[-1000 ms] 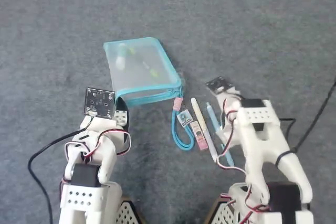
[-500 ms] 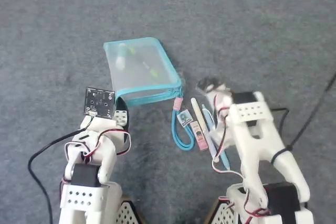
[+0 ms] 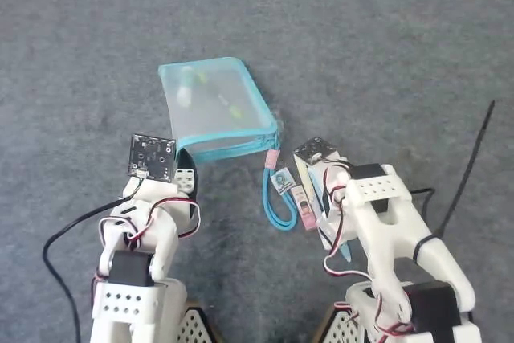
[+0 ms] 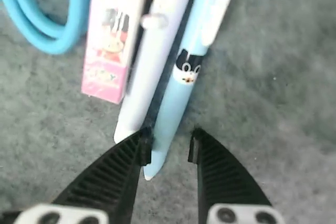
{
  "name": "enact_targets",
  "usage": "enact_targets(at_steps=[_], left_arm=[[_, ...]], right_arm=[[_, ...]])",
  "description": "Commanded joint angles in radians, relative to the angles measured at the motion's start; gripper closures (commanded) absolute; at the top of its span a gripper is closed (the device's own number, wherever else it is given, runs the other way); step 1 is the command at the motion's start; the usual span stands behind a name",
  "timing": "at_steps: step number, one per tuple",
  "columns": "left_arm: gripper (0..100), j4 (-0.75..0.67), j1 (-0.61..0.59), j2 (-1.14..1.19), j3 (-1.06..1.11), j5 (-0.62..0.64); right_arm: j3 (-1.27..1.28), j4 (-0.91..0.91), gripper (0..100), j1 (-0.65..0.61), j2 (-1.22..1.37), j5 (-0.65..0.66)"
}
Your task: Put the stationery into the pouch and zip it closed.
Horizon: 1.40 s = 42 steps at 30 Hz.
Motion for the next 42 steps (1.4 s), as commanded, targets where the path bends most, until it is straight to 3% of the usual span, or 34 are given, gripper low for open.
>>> enact_targets(at_steps=[1,5,9,13,21,25,29,36,42], left_arm=[[99,-0.006,0.000,-0.020,-0.008,-0.014],[99,-0.006,0.000,-0.020,-0.008,-0.014],[99,-0.005,0.000,-0.020,-0.008,-0.014],[99,-0.005,0.000,-0.020,-0.008,-0.014],[99,-0.005,-0.002,-0.020,-0.007,-0.014],[99,-0.005,-0.002,-0.020,-0.007,-0.014],[99,-0.005,-0.002,-0.020,-0.007,-0.014],[99,-0.005,-0.002,-0.020,-0.007,-0.014],[99,-0.005,-0.002,-0.020,-0.007,-0.014]], right_arm=[[0.003,-0.027,87.9,-0.002,-0.012,-0.012],[0.005,-0.027,88.7,-0.001,-0.010,-0.014],[0.005,-0.027,99.8,0.005,-0.010,-0.014],[-0.005,-0.030,97.3,0.012,-0.012,-0.014],[-0.186,-0.030,97.3,0.199,-0.012,-0.103],[-0.253,-0.030,97.2,0.225,-0.010,-0.114],[-0.264,0.005,95.8,0.200,-0.010,-0.120],[-0.242,0.002,80.5,0.154,-0.010,-0.121],[-0.242,0.002,79.3,0.140,-0.008,-0.123]])
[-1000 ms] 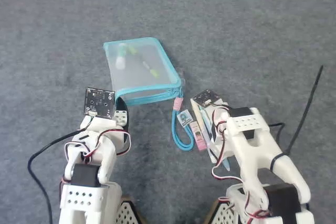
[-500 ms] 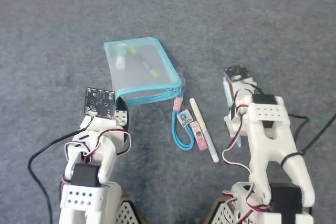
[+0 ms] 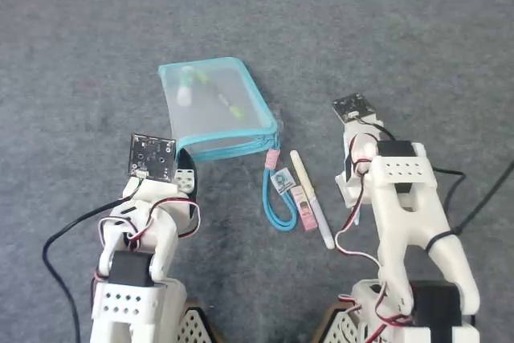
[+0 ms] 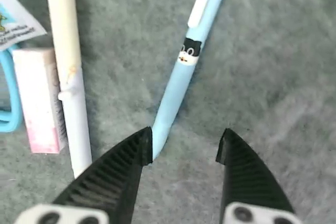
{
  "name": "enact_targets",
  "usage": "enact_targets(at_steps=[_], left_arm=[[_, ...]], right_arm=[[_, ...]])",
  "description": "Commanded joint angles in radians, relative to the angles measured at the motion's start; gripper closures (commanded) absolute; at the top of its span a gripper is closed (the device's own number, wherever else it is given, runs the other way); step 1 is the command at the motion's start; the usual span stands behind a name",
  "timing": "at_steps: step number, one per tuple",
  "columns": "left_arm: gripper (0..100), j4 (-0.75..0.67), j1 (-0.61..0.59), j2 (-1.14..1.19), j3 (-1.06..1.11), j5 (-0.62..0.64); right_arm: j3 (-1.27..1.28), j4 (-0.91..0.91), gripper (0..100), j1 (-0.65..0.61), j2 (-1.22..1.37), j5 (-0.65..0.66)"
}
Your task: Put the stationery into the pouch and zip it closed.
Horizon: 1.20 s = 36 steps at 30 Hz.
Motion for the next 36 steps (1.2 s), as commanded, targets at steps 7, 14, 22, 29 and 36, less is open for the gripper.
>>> enact_targets(at_steps=[7,14,22,29,36], left_arm=[[99,-0.005,-0.002,-0.020,-0.007,-0.014],[99,-0.005,-0.002,-0.020,-0.008,-0.014],[99,-0.005,-0.002,-0.020,-0.008,-0.014],[99,-0.006,-0.002,-0.020,-0.007,-0.014],[99,-0.008,0.006,-0.020,-0.007,-0.014]], right_arm=[[-0.011,-0.053,79.3,-0.131,0.136,-0.089],[-0.083,-0.065,87.2,-0.053,0.266,-0.087],[-0.084,-0.045,99.1,-0.001,0.240,-0.087],[-0.152,0.214,99.1,0.001,-0.097,0.015],[-0.285,0.499,99.1,-0.071,-0.489,0.055]])
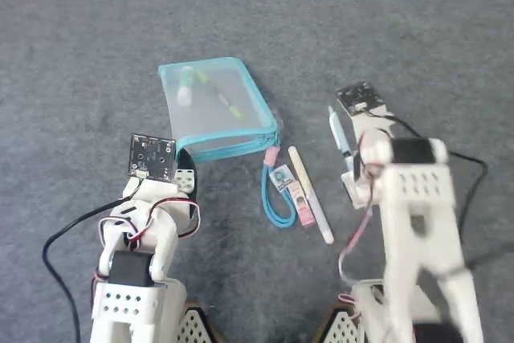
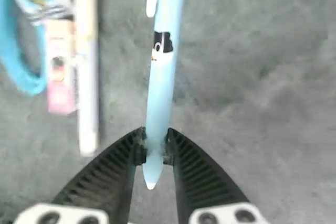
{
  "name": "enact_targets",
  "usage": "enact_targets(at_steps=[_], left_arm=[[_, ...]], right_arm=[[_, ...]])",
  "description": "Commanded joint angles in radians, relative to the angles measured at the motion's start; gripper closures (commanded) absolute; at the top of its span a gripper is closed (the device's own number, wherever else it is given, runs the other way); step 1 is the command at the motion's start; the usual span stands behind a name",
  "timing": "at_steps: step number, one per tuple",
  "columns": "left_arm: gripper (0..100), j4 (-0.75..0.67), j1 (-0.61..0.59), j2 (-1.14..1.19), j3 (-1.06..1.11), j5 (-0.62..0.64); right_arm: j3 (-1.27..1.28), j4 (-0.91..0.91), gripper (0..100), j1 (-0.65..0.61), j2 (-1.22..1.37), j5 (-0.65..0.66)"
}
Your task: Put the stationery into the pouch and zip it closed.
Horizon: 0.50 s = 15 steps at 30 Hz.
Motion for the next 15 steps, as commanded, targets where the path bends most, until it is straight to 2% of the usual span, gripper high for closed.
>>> enact_targets(at_steps=[1,5,8,15], left_arm=[[99,-0.008,0.006,-0.020,-0.007,-0.014],[99,-0.009,0.006,-0.020,-0.007,-0.014],[99,-0.009,0.003,-0.020,-0.007,-0.014],[99,-0.009,0.005,-0.020,-0.007,-0.014]], right_arm=[[-0.150,0.183,99.1,-0.099,-0.268,0.026],[-0.256,0.295,99.1,-0.254,-0.337,0.025],[-0.316,0.320,99.1,-0.314,-0.343,-0.018],[-0.301,0.318,99.1,-0.473,-0.131,-0.009]])
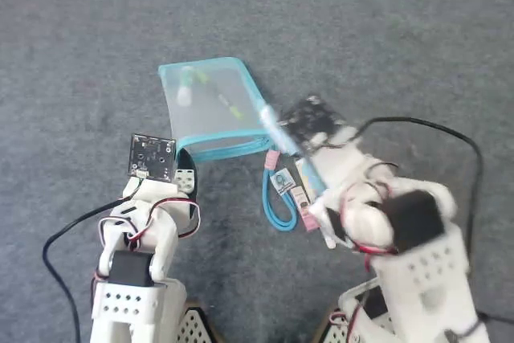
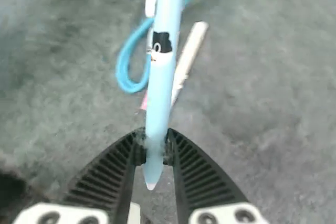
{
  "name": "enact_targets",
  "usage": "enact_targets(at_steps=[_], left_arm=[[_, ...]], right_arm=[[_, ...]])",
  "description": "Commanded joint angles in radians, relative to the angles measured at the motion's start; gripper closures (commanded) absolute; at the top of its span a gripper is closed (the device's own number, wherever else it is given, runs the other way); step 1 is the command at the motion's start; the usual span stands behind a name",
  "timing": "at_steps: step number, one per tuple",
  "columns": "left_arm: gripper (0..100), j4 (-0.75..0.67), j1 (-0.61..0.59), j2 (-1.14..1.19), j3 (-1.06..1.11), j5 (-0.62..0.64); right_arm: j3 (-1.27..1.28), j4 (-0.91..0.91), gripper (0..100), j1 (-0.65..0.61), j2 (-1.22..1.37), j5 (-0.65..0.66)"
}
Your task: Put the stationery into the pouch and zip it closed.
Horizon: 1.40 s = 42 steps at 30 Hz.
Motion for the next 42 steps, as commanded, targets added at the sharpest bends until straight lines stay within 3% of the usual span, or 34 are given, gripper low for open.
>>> enact_targets(at_steps=[1,8,15,30,42], left_arm=[[99,-0.008,0.003,-0.020,-0.007,-0.014],[99,-0.008,0.005,-0.020,-0.005,-0.014],[99,-0.008,0.003,-0.020,-0.005,-0.014],[99,-0.009,0.006,-0.020,-0.005,-0.015],[99,-0.009,0.006,-0.020,-0.005,-0.015]], right_arm=[[-0.041,0.028,99.1,-0.084,0.185,0.011],[-0.163,0.021,99.1,-0.093,0.512,0.018],[-0.339,0.042,99.1,-0.097,0.671,-0.003],[-0.021,0.042,99.1,-0.099,0.352,0.127],[-0.189,0.041,99.1,-0.097,0.573,0.083]])
